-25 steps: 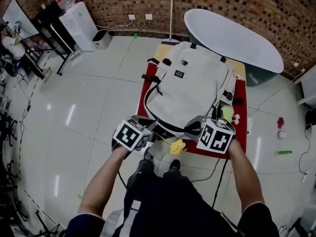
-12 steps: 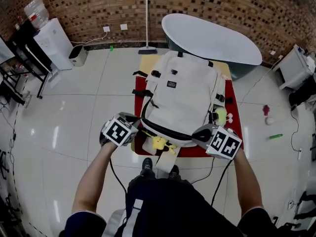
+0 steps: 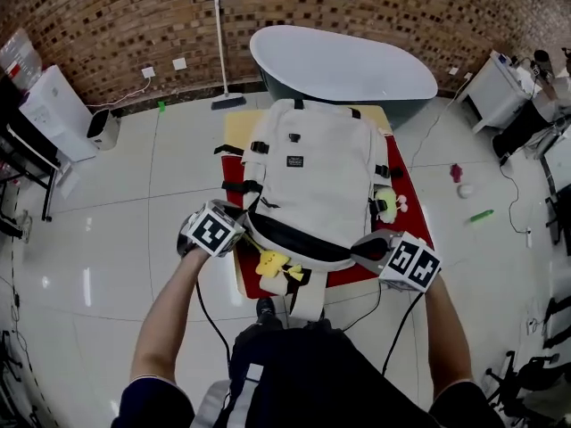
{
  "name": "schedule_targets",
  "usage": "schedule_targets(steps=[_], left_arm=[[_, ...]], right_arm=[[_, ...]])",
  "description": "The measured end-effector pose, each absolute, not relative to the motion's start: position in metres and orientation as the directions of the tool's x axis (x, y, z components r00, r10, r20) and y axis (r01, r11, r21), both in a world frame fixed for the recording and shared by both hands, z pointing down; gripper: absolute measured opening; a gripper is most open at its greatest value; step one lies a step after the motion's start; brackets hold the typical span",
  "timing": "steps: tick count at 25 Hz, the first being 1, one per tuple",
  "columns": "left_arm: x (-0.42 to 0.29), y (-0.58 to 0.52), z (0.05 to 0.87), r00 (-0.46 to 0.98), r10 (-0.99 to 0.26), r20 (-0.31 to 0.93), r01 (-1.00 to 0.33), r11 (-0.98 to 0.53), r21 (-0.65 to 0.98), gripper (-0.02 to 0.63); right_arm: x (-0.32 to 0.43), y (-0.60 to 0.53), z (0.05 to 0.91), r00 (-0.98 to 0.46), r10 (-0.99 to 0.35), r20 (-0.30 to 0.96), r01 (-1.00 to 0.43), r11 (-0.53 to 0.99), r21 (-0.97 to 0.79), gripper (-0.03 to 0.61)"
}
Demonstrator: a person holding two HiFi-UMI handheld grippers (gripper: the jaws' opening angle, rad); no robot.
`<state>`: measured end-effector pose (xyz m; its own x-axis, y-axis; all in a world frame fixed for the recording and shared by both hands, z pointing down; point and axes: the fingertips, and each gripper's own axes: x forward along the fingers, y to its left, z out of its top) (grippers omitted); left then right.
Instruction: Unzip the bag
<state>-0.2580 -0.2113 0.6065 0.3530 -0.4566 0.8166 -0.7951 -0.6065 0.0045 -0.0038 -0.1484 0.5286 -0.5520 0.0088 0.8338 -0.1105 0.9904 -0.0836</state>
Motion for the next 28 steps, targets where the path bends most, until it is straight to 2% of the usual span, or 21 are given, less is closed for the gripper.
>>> schedule_targets(steps=[7,11,13,14,16,21,23,24,27,28], left_arm=[[-0.255,-0.225,0.627,0.415,-0.433,0.8,-0.763,-0.644,0.047,0.029],[-0.253,-0.214,0.625,0.459,-0.414,0.786,-0.771,-0.626,0.12,0.043],[-0.248,-0.206,0.617,0.484,-0.404,0.776,-0.77,-0.618,0.159,0.116],[-0.245,-0.203,0.61,0.496,-0.404,0.769,-0.768,-0.617,0.172,0.16],[-0.239,-0.203,0.587,0.511,-0.436,0.741,-0.773,-0.61,0.175,0.166],[-0.193,-0.212,0.521,0.582,-0.591,0.558,-0.784,-0.589,0.196,0.161],[-0.168,-0.215,0.498,0.596,-0.644,0.48,-0.788,-0.585,0.194,0.158],[-0.156,-0.216,0.487,0.598,-0.669,0.442,-0.791,-0.581,0.191,0.143],[-0.131,-0.22,0.456,0.592,-0.736,0.328,-0.805,-0.561,0.194,0.024],[-0.125,-0.222,0.448,0.588,-0.753,0.294,-0.809,-0.553,0.199,0.012]], right_arm=[[-0.004,-0.149,0.536,-0.521,-0.021,0.853,-0.184,0.979,-0.088,0.018],[-0.001,-0.152,0.546,-0.553,-0.009,0.833,-0.183,0.977,-0.11,0.021],[0.0,-0.151,0.549,-0.576,0.007,0.818,-0.158,0.98,-0.12,0.031],[0.0,-0.151,0.549,-0.592,0.013,0.806,-0.153,0.98,-0.128,0.057],[-0.001,-0.157,0.541,-0.644,-0.003,0.765,-0.169,0.976,-0.138,0.094],[-0.021,-0.19,0.496,-0.826,-0.143,0.546,-0.263,0.954,-0.147,0.03],[-0.032,-0.203,0.481,-0.862,-0.195,0.468,-0.294,0.944,-0.149,0.026],[-0.037,-0.207,0.474,-0.873,-0.217,0.436,-0.309,0.939,-0.151,0.026],[-0.052,-0.215,0.45,-0.9,-0.28,0.335,-0.345,0.926,-0.154,0.006],[-0.056,-0.217,0.441,-0.908,-0.297,0.296,-0.352,0.924,-0.152,0.006]])
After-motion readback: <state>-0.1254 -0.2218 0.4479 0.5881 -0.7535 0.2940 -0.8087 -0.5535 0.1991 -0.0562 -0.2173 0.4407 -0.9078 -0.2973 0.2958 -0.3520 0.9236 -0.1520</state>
